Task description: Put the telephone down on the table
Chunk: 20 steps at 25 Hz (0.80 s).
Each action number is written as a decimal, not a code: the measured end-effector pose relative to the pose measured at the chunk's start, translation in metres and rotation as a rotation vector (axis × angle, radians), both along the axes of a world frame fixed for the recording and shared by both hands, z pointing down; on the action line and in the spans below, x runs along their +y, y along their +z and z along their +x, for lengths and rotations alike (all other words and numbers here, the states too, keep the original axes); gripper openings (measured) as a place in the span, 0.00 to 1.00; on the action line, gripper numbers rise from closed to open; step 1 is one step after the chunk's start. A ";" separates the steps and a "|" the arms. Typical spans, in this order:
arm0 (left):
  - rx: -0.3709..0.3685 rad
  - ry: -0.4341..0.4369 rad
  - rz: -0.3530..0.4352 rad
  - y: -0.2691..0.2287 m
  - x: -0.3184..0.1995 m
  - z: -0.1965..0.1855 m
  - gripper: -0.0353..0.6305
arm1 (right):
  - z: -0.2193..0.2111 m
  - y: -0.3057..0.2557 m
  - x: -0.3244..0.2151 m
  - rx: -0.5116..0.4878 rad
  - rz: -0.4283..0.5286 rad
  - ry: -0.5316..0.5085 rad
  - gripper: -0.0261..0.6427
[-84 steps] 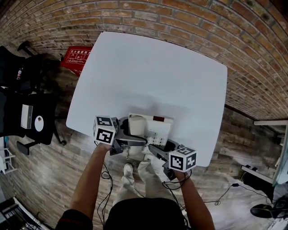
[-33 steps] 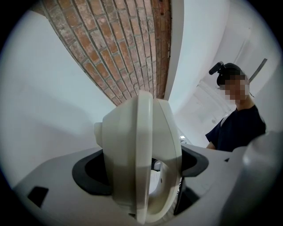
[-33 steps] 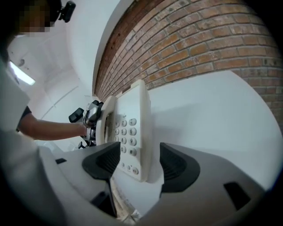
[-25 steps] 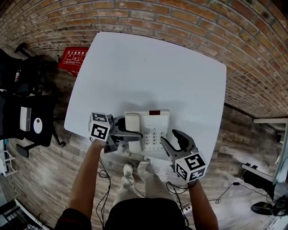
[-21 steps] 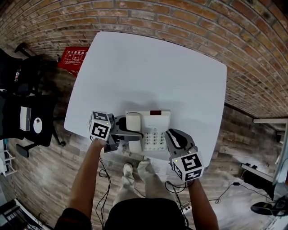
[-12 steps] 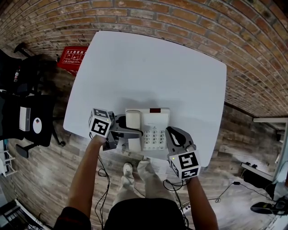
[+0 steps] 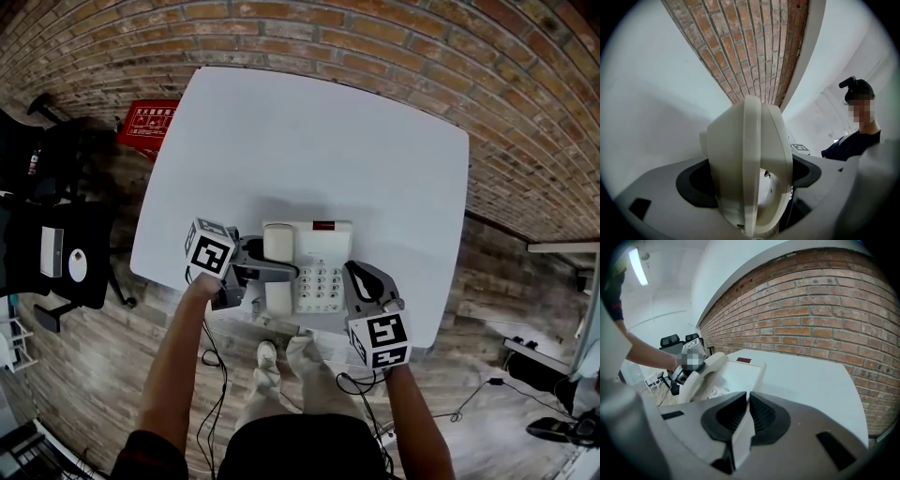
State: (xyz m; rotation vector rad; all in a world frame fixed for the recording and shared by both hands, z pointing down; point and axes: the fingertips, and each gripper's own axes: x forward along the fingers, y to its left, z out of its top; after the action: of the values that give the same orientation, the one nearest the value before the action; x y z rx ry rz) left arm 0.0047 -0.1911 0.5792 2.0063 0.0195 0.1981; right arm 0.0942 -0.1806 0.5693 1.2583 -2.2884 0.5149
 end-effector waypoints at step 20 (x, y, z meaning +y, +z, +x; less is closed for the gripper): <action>-0.098 0.054 -0.183 0.017 -0.009 0.008 0.72 | 0.005 0.018 -0.007 -0.008 -0.013 0.065 0.08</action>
State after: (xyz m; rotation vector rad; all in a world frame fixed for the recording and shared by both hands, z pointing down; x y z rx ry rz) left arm 0.0128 -0.2004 0.5962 1.8135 0.0281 0.3174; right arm 0.0990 -0.1871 0.5870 1.3296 -2.2530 0.5574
